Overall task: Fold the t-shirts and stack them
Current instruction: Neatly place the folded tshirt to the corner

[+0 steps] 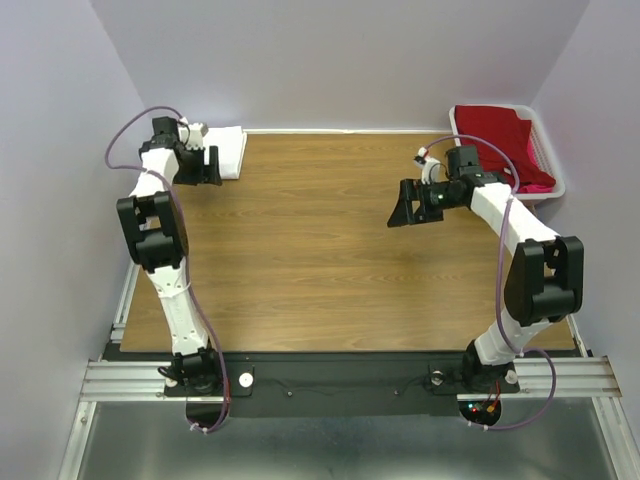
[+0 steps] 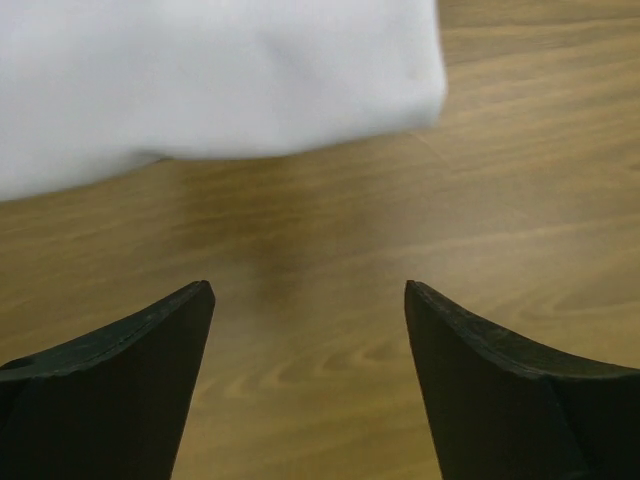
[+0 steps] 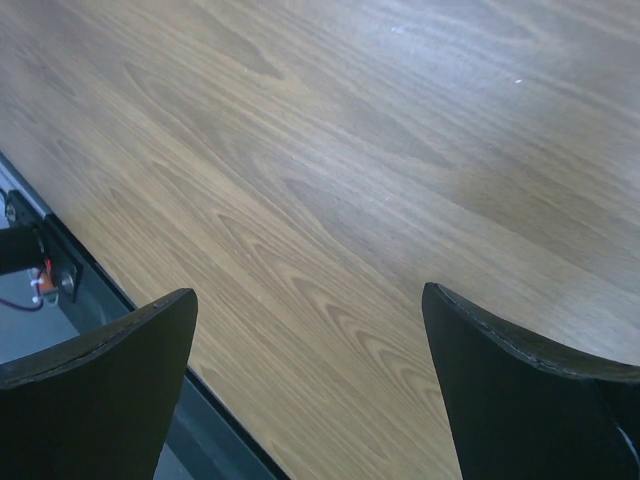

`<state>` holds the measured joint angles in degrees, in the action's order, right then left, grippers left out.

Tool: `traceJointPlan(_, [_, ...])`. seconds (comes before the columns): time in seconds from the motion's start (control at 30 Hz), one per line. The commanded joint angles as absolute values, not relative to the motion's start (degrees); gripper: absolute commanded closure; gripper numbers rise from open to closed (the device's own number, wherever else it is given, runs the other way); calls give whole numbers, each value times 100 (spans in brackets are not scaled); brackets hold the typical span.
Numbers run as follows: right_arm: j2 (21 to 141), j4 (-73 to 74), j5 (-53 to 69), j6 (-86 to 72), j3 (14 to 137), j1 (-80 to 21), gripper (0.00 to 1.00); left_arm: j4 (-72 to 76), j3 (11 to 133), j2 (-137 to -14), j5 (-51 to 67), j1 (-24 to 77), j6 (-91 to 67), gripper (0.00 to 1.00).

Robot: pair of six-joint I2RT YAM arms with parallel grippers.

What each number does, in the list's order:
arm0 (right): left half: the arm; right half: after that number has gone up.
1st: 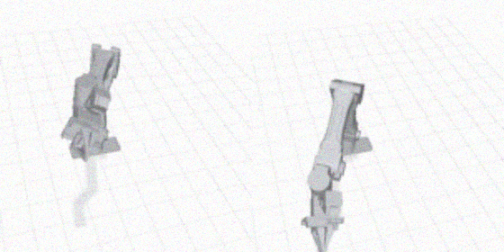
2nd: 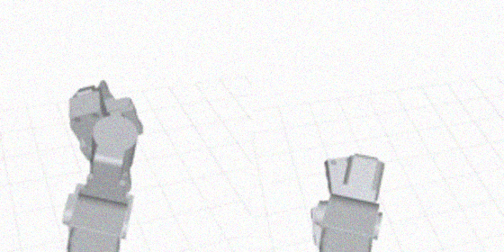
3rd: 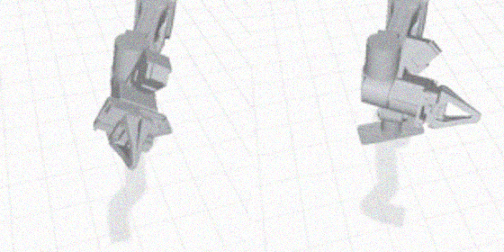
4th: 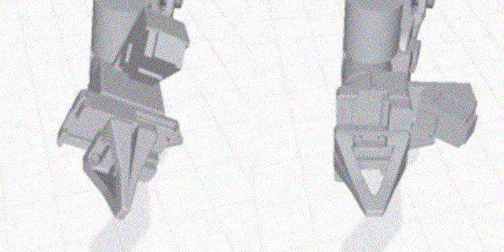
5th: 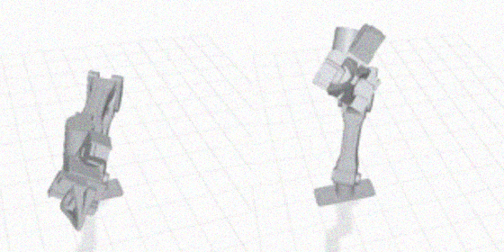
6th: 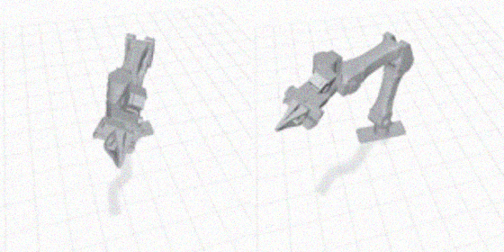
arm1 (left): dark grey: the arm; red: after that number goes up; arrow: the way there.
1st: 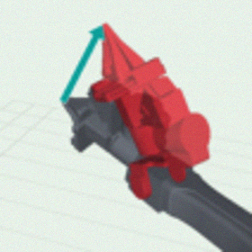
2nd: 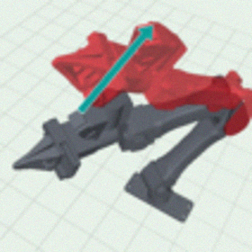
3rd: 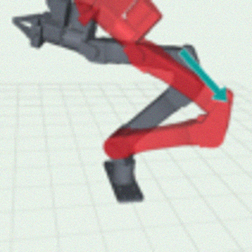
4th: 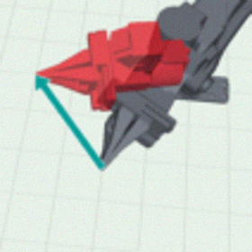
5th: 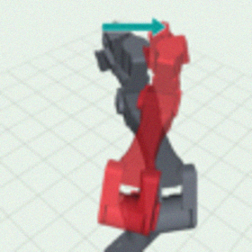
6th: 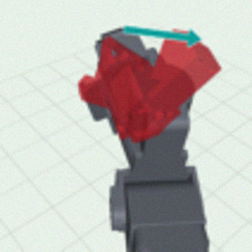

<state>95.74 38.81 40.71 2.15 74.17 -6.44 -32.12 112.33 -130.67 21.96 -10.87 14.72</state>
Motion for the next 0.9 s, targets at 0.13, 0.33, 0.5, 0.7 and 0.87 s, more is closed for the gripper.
traceJointPlan(0.13, [8763,3850,3745,246,7717,-133,0,-3445,10732,-10269,2294,-1116,1802,1])
traceJointPlan(0.33, [8394,3858,3324,281,7471,254,0,-3656,9916,-9336,2302,-1107,1591,1])
traceJointPlan(0.5, [8271,3841,2831,360,6945,325,0,-3165,8194,-8553,2338,-1081,1731,1])
traceJointPlan(0.7, [8394,3736,2637,439,6487,343,0,-2453,6681,-7990,2101,-1055,1951,1])
traceJointPlan(0.87, [8446,3568,2435,483,6328,352,0,-2136,6127,-7954,2013,-1055,2056,1])
